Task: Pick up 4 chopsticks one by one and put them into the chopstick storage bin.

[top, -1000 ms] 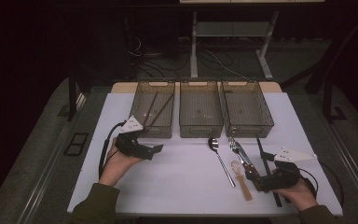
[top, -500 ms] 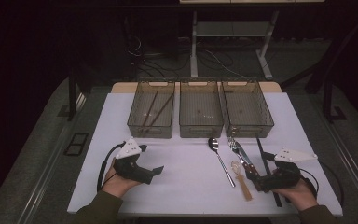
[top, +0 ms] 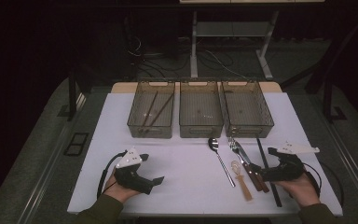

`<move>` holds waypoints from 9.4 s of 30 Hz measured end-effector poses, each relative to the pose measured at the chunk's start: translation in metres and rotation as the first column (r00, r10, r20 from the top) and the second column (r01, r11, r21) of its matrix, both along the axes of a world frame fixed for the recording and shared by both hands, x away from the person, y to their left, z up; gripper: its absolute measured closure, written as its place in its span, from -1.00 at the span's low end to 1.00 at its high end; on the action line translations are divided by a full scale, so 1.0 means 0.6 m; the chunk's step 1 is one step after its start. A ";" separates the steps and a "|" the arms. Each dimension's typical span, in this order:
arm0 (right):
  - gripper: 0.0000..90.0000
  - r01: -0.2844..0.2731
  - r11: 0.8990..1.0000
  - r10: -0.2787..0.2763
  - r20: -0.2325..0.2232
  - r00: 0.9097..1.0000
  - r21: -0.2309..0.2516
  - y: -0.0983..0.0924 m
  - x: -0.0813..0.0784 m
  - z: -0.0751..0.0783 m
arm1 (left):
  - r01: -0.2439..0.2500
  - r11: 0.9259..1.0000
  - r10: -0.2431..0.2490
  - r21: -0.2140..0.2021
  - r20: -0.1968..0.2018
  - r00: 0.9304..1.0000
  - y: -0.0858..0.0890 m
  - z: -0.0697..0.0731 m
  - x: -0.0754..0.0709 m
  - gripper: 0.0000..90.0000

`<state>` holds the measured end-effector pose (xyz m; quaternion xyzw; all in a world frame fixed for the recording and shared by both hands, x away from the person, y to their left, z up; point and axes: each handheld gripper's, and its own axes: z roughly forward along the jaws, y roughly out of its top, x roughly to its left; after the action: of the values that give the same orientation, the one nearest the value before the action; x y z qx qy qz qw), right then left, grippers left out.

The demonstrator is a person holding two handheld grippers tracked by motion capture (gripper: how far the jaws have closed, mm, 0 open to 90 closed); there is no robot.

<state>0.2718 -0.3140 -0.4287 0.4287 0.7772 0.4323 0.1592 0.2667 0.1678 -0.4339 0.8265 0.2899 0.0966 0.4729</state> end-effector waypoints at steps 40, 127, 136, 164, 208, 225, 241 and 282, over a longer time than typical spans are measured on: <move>0.51 0.191 0.972 -0.208 -0.127 0.970 -0.138 -0.016 0.139 -0.027 | 0.021 0.999 -0.020 0.033 -0.016 1.000 -0.006 -0.007 0.010 -1.00; 0.12 0.010 0.995 -0.017 -0.079 0.997 -0.096 -0.004 0.124 -0.013 | 0.044 0.998 -0.043 0.038 -0.022 0.999 -0.009 -0.009 0.009 -1.00; -0.15 -0.015 0.995 0.007 -0.082 0.997 -0.103 -0.021 0.087 0.013 | 0.053 0.998 -0.052 0.038 -0.018 0.998 -0.007 -0.008 0.007 -1.00; 0.54 -0.036 0.978 0.002 -0.165 0.986 -0.204 -0.116 -0.016 -0.001 | 0.083 0.996 -0.082 0.040 -0.017 0.996 -0.007 -0.008 0.005 -1.00; 0.91 -0.060 0.984 0.022 -0.218 0.976 -0.167 -0.120 -0.009 -0.008 | 0.095 0.995 -0.094 0.045 -0.020 0.995 -0.010 -0.009 0.004 -1.00; 0.91 -0.046 0.997 0.039 -0.117 0.992 -0.059 -0.142 -0.019 0.021 | 0.098 0.994 -0.098 0.039 -0.017 0.995 -0.009 -0.009 0.005 -1.00; 0.91 -0.094 0.995 0.096 -0.047 0.994 0.033 -0.140 -0.028 0.043 | 0.095 0.995 -0.095 0.032 -0.020 0.995 -0.009 -0.010 0.005 -1.00; 0.91 -0.245 0.967 0.242 0.052 0.969 0.071 -0.010 0.045 0.101 | 0.105 0.994 -0.105 0.036 -0.006 0.994 -0.012 -0.012 0.006 -1.00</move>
<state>0.2987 -0.3199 -0.3684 0.3263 0.8032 0.4871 0.1050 0.2703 0.1604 -0.4410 0.8493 0.2451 0.0751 0.4614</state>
